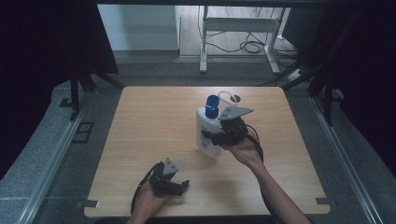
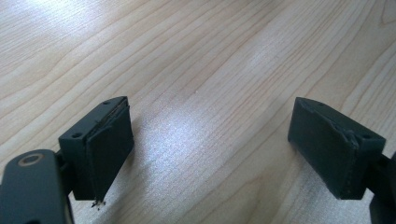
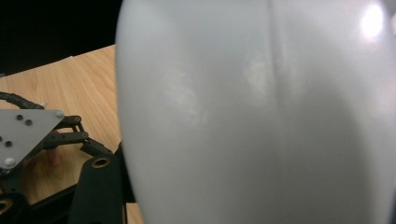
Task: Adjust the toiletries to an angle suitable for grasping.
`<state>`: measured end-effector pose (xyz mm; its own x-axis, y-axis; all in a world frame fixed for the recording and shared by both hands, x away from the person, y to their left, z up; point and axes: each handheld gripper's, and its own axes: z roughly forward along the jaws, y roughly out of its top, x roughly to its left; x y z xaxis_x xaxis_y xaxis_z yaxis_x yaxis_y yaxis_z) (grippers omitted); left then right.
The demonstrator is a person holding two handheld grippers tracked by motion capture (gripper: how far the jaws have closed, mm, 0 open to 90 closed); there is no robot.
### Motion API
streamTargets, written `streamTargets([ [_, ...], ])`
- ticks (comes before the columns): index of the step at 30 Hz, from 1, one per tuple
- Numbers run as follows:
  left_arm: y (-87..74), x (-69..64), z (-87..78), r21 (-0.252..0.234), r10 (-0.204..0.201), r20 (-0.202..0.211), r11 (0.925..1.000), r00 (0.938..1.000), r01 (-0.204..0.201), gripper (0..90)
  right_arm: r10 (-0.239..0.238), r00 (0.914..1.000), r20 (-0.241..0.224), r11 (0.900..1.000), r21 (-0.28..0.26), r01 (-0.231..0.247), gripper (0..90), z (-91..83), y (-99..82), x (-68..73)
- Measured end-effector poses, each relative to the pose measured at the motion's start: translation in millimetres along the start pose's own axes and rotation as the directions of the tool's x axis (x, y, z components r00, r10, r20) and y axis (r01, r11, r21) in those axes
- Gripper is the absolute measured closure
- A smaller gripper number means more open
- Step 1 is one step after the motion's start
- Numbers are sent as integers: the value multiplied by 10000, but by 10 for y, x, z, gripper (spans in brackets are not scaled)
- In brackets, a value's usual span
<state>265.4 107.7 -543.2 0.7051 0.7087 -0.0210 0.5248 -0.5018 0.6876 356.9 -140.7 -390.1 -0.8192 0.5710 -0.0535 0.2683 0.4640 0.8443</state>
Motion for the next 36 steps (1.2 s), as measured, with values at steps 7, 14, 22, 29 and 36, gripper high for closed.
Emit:
streamTargets([
  [7,0,0,0,1,-1,0,10000,10000,1,134,75,9998,182,10000,-24,-75,371,-66,18,-77],
  [14,2,5,0,7,62,3,10000,10000,-62,134,84,9991,412,10000,-35,-83,371,-130,91,-161],
  [22,2,5,0,7,66,0,10000,10000,-66,135,137,9985,522,9999,-100,-132,372,-184,180,-249],
  [29,2,6,-1,9,69,-1,10000,10000,-69,135,298,9969,729,9995,-154,-287,372,-218,227,-360],
  [36,1,1,-1,8,3,-1,10000,10000,-3,134,464,9950,889,9987,-228,-445,371,-243,260,-443],
])
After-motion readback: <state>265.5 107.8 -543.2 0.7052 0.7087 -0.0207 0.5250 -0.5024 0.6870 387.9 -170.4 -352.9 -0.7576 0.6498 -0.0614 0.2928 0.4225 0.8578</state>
